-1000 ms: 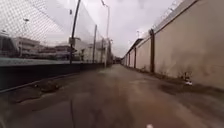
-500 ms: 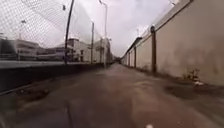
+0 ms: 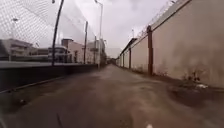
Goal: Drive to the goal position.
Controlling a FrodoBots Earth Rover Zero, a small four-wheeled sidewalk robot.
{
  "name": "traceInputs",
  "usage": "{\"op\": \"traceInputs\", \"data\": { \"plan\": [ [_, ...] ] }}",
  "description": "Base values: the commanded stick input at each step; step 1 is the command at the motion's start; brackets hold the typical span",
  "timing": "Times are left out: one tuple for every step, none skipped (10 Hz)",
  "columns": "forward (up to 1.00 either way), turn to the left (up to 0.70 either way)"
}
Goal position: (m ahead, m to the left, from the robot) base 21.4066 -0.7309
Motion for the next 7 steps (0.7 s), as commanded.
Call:
{"op": "traceInputs", "data": {
  "plan": [
    [0.85,0.0],
    [0.85,0.0],
    [0.85,0.0],
    [0.85,0.0],
    [0.85,0.0],
    [0.85,0.0],
    [0.85,0.0]
  ]
}}
